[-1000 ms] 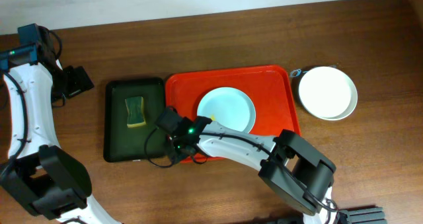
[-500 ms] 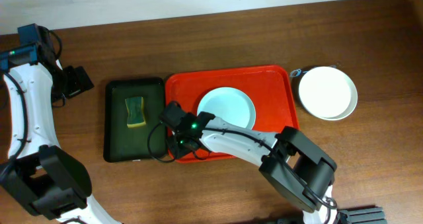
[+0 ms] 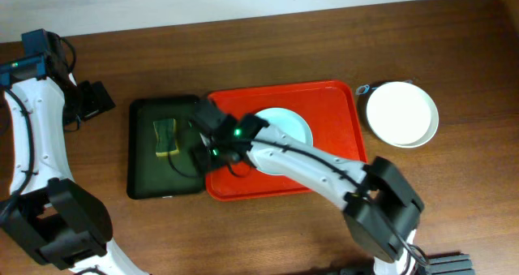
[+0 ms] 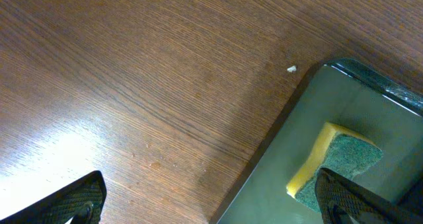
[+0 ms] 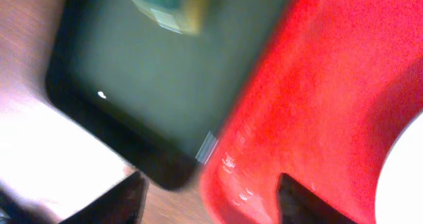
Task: Clean dirty plates on tray and stack at the side
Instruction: 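Reach the right gripper to the sponge on the green tray and grasp it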
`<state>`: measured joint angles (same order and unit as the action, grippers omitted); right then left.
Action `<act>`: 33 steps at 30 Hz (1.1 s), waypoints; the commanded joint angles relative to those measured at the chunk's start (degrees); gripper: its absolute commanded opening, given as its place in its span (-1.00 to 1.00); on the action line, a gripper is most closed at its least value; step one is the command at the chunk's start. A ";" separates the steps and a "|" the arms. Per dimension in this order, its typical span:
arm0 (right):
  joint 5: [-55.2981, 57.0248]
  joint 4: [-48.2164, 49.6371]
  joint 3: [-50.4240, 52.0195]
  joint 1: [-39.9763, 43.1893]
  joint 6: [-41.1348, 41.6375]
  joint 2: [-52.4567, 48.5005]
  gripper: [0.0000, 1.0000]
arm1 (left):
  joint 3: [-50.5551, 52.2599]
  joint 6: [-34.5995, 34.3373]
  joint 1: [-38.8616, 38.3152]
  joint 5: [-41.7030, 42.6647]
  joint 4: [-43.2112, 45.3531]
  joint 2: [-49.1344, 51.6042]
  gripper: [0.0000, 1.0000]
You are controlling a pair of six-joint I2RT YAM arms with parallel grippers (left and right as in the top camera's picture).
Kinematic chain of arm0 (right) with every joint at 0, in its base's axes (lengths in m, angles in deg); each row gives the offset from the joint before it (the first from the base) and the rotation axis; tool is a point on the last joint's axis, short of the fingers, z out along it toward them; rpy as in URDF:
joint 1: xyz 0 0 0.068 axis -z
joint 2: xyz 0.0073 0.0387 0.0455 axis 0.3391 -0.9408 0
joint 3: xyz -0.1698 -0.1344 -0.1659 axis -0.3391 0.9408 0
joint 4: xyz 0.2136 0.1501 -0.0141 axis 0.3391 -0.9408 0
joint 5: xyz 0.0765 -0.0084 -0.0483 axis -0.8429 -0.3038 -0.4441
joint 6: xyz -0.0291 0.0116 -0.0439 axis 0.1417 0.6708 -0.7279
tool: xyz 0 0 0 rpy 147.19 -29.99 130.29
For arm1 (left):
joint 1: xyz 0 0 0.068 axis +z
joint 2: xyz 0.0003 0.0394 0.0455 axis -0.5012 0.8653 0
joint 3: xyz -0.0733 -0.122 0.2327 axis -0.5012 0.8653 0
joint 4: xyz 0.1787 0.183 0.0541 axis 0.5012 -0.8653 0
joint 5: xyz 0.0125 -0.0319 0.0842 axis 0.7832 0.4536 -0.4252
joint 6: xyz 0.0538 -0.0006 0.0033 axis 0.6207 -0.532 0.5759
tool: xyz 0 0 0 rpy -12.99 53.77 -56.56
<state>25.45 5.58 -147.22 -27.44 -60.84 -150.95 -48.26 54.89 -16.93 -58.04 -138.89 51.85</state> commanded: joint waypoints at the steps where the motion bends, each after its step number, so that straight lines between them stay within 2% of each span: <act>1: 0.83 7.06 -5.14 -0.39 -0.02 2.51 0.44 | -0.68 -0.55 0.04 -0.22 -0.07 -1.20 0.99; 4: 3.48 14.21 -5.14 -0.50 2.29 -1.66 0.40 | -0.68 -0.55 0.04 -0.22 -0.07 -1.20 0.99; 8: 12.28 24.04 -5.14 -3.30 3.15 -10.86 0.29 | -0.68 -0.55 0.04 -0.22 -0.07 -1.20 0.98; 14: 20.15 34.49 -5.14 -6.43 4.63 -18.69 0.31 | -0.68 -0.55 0.04 -0.24 -0.07 -1.20 0.98; 18: 24.46 36.59 -5.14 -6.36 7.21 -21.57 0.29 | -0.68 -0.55 0.04 -0.24 -0.07 -1.20 0.98; 23: 24.46 39.08 -5.14 -6.47 7.23 -24.09 0.29 | -0.68 -0.55 0.04 -0.22 -0.07 -1.20 0.98; 26: 24.44 38.84 -5.14 -6.45 7.21 -24.46 0.16 | -0.68 -0.55 0.04 -0.22 -0.07 -1.20 0.98; 30: 24.44 38.77 -5.14 -6.45 7.21 -25.22 0.15 | -0.68 -0.55 0.04 -0.22 -0.04 -1.20 0.98; 31: 24.44 38.75 -5.14 -6.45 7.21 -25.42 0.10 | -0.68 -0.55 0.04 -0.24 -0.07 -1.20 0.98; 32: 24.44 38.75 -5.14 -6.45 7.21 -25.66 -0.06 | -0.68 -0.55 0.04 -0.22 -0.07 -1.20 0.98; 33: 24.46 38.51 -5.14 -6.45 7.19 -25.64 -0.53 | -0.68 -0.55 0.04 -0.22 -0.07 -1.20 0.98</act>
<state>48.72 44.34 -152.23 -33.96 -53.72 -175.21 -48.26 54.89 -16.93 -58.04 -138.91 51.85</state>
